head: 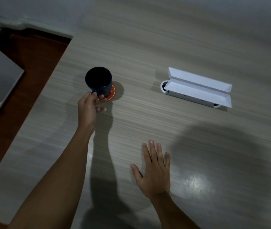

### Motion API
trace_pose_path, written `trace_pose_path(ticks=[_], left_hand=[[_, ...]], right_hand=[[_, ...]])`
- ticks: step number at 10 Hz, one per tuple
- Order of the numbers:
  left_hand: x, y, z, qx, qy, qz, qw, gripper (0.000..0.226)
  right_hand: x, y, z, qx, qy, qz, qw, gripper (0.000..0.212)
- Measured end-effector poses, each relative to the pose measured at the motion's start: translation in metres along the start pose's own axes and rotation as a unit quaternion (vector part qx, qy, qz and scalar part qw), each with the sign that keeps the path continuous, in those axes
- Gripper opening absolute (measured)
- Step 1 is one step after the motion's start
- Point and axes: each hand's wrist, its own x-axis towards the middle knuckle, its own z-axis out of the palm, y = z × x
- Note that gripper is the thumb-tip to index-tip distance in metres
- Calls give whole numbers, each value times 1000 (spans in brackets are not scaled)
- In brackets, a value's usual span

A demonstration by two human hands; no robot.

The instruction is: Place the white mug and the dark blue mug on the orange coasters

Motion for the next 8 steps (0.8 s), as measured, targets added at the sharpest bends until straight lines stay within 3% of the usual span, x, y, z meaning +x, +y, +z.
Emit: trace_pose_path(ticks=[5,6,7,8], left_hand=[[12,-9,-1,21,-5,-20,1000,29],[5,-10,-5,22,-24,-14,999,15],[-8,-7,-10,4,-9,-5,1000,16],[-32,-17,-18,-10,21,-26,999,37]], right_hand=[[0,1,1,-6,0,-2,1000,84],[1,0,1,-10,-3,1,1000,83],[-1,-1,-4,-12,-6,-3,1000,83],[-1,-1,-4,4,-19,-15,1000,83]])
